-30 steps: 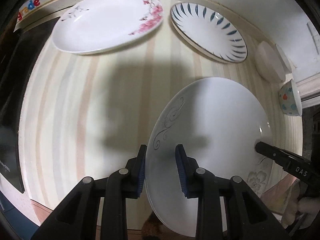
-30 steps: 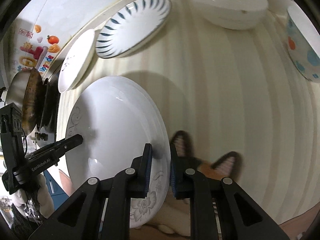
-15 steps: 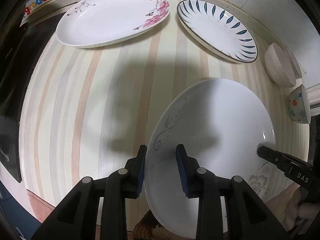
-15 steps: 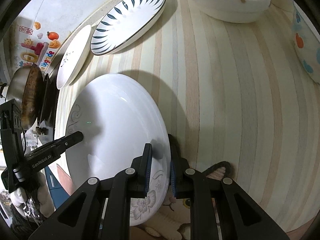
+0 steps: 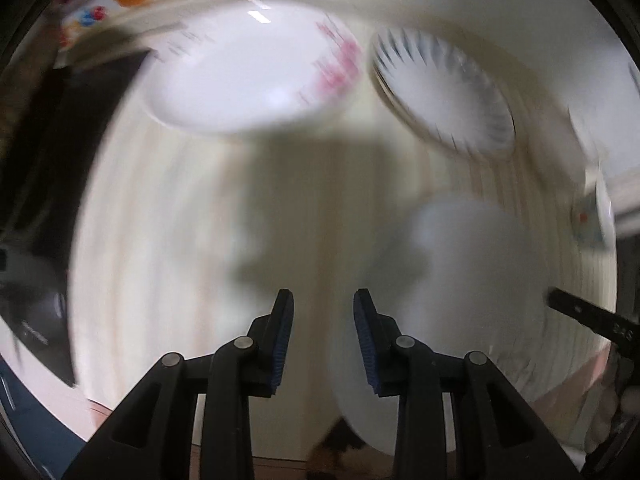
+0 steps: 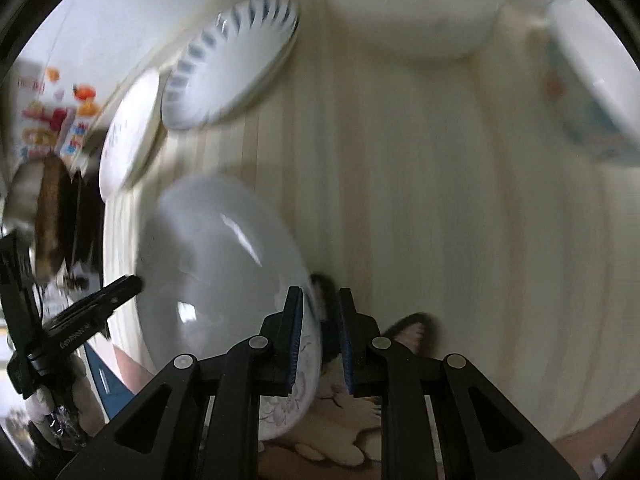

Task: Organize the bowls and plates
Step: 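Lift the swirl plate with both tools and carry it over the pink-flower plate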

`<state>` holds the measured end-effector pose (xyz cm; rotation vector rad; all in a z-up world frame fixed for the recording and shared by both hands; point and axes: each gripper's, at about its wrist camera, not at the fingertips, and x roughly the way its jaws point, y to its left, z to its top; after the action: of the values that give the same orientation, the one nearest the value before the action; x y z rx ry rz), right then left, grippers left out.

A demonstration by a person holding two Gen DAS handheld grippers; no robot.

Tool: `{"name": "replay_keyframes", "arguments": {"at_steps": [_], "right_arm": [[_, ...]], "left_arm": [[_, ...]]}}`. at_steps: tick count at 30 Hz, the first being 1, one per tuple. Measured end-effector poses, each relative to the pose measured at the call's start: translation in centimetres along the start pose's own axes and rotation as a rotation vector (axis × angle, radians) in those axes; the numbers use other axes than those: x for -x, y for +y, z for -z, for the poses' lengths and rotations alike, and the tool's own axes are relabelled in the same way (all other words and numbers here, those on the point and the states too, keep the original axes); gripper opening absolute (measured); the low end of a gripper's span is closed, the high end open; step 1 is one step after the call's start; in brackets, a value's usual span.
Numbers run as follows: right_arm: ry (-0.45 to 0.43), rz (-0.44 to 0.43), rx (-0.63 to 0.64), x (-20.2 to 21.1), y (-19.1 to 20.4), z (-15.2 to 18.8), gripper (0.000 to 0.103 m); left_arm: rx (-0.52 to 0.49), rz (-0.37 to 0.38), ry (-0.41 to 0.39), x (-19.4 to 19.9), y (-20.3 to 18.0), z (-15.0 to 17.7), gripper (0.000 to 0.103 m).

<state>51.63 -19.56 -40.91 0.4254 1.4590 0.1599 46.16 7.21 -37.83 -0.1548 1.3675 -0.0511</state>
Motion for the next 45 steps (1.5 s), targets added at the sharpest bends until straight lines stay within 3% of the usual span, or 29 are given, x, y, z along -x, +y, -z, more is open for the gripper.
{"name": "replay_keyframes", "arguments": {"at_steps": [3,5,8,12,19,22,26,29,38,45], "right_arm": [[-0.067,-0.025,0.039,2.9,2.1,-1.9,0.03],[-0.108,-0.05,0.128,3.7,6.0,-4.9,0.044],[-0.147,-0.08,0.257,2.4,11.8,-9.5,0.045],[-0.144,-0.079,0.4,-2.4,19.1,-15.7,0.045],[-0.06,-0.038,0.466,-10.1,24.6,-22.7,0.045],[-0.035,-0.033,0.482,-11.8,25.4,-23.9,0.044],[-0.023,-0.033,0.521,-13.3,26.2,-24.2,0.024],[-0.014,0.012,0.555,-14.8,26.8,-24.0,0.022],[-0.039,-0.047,0.529,-13.6,25.3,-23.1,0.014],[-0.074,-0.102,0.464,-9.8,22.9,-21.5,0.012]], "left_arm": [[0.106,0.006,-0.062,1.8,4.0,-3.3,0.029],[0.148,-0.005,-0.068,1.6,5.7,-5.2,0.029],[0.201,-0.008,-0.062,0.2,8.3,-8.1,0.029],[0.243,-0.02,-0.048,-1.4,9.5,-9.3,0.029],[0.36,0.051,-0.024,-3.1,12.0,-10.5,0.029],[0.397,0.069,-0.016,-3.9,12.7,-10.9,0.029],[0.42,0.09,-0.032,-4.2,14.0,-10.6,0.027],[0.419,0.078,-0.039,-4.8,14.4,-10.6,0.019],[0.4,0.073,-0.086,-3.7,14.0,-9.9,0.018],[0.357,0.095,-0.11,-0.8,11.6,-10.4,0.018]]}}
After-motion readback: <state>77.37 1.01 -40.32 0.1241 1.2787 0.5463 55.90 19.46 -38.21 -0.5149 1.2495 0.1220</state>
